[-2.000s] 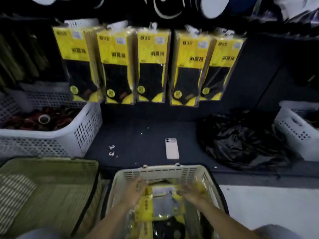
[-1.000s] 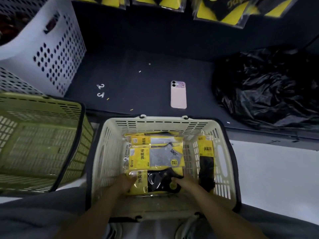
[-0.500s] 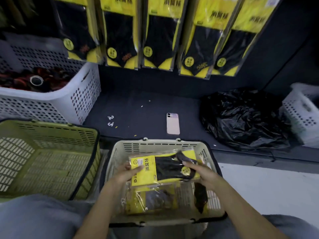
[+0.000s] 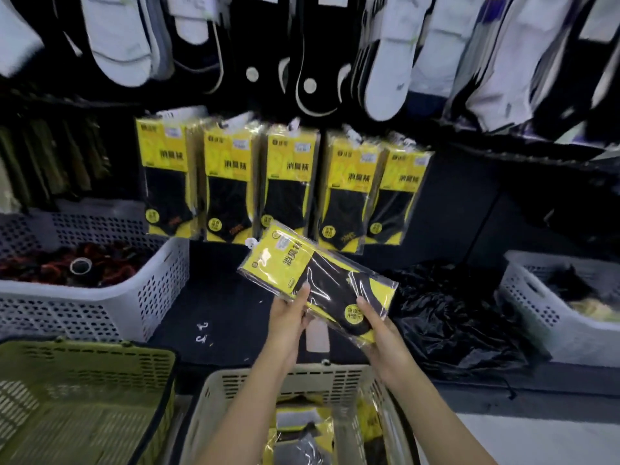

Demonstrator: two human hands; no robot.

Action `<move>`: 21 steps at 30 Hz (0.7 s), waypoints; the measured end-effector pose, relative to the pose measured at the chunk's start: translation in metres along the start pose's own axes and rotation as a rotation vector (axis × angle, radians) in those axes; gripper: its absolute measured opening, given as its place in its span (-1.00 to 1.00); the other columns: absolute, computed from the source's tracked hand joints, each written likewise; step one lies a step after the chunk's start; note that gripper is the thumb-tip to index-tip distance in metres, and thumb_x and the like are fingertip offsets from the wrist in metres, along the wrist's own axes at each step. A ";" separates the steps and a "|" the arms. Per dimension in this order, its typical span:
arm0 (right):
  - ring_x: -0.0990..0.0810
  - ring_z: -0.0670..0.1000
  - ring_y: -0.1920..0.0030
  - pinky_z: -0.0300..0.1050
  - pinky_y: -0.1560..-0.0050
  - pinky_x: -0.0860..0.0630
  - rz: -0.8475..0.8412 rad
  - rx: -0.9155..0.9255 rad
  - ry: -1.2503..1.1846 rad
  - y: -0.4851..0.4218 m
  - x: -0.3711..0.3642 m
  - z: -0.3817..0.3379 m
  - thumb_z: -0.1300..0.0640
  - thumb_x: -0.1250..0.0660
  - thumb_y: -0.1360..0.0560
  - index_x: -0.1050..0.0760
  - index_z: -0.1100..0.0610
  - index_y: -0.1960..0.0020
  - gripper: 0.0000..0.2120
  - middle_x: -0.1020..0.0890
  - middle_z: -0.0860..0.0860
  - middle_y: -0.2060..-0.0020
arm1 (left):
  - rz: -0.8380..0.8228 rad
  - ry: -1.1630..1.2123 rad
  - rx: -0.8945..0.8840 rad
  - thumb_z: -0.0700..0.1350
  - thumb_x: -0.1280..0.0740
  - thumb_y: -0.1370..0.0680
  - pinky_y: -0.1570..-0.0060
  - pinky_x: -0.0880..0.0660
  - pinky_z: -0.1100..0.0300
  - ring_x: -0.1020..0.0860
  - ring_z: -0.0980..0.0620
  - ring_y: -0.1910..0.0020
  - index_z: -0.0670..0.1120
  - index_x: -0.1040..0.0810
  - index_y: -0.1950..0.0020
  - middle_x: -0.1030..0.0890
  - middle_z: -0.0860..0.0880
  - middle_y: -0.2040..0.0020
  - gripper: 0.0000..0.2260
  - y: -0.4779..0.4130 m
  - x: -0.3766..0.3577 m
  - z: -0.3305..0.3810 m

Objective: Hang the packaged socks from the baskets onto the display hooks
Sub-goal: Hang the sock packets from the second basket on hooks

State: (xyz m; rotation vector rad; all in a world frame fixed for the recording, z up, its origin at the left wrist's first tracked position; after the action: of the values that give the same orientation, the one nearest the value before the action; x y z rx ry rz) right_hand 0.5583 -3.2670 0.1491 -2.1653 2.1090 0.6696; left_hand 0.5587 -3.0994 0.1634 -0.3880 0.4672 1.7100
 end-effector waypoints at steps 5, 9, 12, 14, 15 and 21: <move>-0.40 -0.05 -0.34 -0.05 -0.35 -0.35 0.182 0.317 0.270 0.000 0.023 -0.070 -0.07 -0.50 -0.32 -0.26 -0.04 -0.39 -0.27 -0.42 -0.10 -0.29 | 0.024 -0.193 -0.147 -0.06 -0.50 -0.39 0.13 -0.56 0.32 -0.65 0.18 0.07 0.00 -0.55 -0.11 -0.70 0.09 0.04 -0.68 -0.006 -0.018 0.045; -0.58 -0.18 -0.13 -0.29 -0.07 -0.52 0.070 0.517 0.321 0.001 -0.001 -0.125 -0.03 -0.44 -0.40 -0.50 -0.09 -0.16 -0.65 -0.60 -0.12 -0.15 | -0.047 -0.330 -0.187 -0.08 -0.54 -0.34 0.36 -0.45 0.51 -0.64 0.27 0.20 0.04 -0.62 0.05 -0.70 0.17 0.17 -0.77 -0.010 -0.049 0.062; -0.66 -0.04 -0.01 -0.10 -0.08 -0.58 0.076 0.553 0.297 0.002 -0.007 -0.146 -0.07 -0.44 -0.38 -0.59 -0.08 0.06 -0.83 -0.69 -0.06 0.07 | -0.098 -0.389 -0.194 -0.06 -0.57 -0.30 0.37 -0.46 0.50 -0.64 0.26 0.20 0.03 -0.62 0.06 -0.69 0.18 0.19 -0.74 -0.012 -0.072 0.069; -0.66 0.06 0.04 0.00 -0.07 -0.58 0.066 0.555 0.288 0.000 -0.006 -0.154 -0.11 -0.44 -0.34 -0.60 -0.01 0.15 -0.80 -0.69 0.01 0.14 | -0.113 -0.405 -0.206 0.00 -0.58 -0.25 0.35 -0.47 0.48 -0.64 0.26 0.18 0.05 -0.61 0.05 -0.69 0.20 0.18 -0.68 -0.015 -0.082 0.074; -0.66 0.09 0.04 0.04 -0.07 -0.57 0.056 0.541 0.278 -0.002 -0.005 -0.155 -0.11 -0.44 -0.34 -0.60 0.02 0.15 -0.78 -0.69 0.04 0.14 | -0.122 -0.420 -0.211 0.07 -0.57 -0.21 0.32 -0.47 0.46 -0.63 0.28 0.16 0.08 -0.60 0.03 -0.68 0.22 0.17 -0.63 -0.017 -0.085 0.077; -0.68 0.04 0.01 -0.06 -0.05 -0.57 0.016 0.456 0.198 -0.022 0.010 -0.157 -0.04 -0.39 -0.45 -0.58 0.08 -0.02 -0.76 -0.71 0.05 0.05 | -0.146 -0.436 -0.181 0.30 -0.29 -0.34 0.39 -0.40 0.47 -0.54 0.47 0.30 0.17 -0.49 0.10 -0.63 0.30 0.29 -0.73 -0.034 -0.096 0.082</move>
State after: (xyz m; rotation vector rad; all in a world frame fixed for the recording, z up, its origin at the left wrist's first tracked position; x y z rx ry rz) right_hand 0.6222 -3.3259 0.2820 -2.0213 2.1048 -0.0371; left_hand 0.6098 -3.1335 0.2783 -0.1643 -0.0334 1.6386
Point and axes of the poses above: each hand's wrist, its own y-axis away from the middle knuckle, its own x-axis out of the back of the hand, z = x × y, the point moved 8 cm from there along -y, towards the middle knuckle
